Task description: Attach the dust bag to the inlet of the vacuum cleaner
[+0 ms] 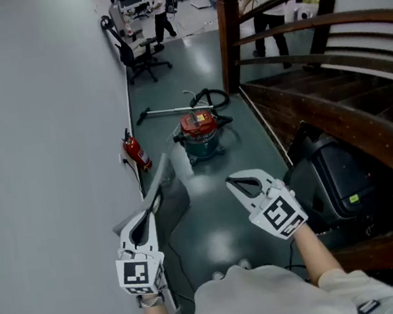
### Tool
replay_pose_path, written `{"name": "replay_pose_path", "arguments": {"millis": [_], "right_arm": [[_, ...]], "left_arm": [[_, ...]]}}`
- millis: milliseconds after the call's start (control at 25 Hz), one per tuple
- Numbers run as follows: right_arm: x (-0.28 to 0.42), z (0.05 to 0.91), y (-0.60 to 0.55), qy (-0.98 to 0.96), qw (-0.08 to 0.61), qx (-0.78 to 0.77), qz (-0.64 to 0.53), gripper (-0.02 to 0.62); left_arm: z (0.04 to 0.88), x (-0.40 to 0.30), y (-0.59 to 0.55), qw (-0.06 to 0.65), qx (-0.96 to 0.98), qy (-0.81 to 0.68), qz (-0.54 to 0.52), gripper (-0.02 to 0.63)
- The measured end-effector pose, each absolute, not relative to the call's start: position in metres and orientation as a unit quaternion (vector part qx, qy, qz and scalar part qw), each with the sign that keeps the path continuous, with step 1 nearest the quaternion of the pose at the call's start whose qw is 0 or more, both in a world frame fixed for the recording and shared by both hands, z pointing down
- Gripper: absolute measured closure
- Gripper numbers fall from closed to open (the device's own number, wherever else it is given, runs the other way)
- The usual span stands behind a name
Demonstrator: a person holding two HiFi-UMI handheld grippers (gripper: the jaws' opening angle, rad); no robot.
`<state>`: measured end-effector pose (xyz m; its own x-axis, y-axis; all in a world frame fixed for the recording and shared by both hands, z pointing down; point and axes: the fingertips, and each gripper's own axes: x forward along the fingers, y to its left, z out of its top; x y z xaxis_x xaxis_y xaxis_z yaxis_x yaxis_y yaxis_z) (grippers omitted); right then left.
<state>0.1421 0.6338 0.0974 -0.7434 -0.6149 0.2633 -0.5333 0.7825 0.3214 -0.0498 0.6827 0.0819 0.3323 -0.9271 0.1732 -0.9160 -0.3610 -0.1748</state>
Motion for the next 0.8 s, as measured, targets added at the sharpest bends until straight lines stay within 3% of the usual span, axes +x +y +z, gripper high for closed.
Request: {"name": "replay_pose_path", "arguments": {"millis": [360,600,800], "right_arm": [[0.144,0.114,0.626,-0.912,0.218,0.319,-0.139,0.569],[0.159,0.139,0.622,-0.880,0.293,0.317,-0.200,0.568],[0.168,0.145,0.625,-0.892,0.272,0.318,-0.173,0.568]], "left_arm": [[0.101,-0.064,0.680,0.007,-0.814,0.568,-0.124,0.601],[0.108,-0.071,0.682,0.002,-0.810,0.573,-0.124,0.601],[0.109,-0.068,0.683,0.002,-0.806,0.579,-0.125,0.601]]}}
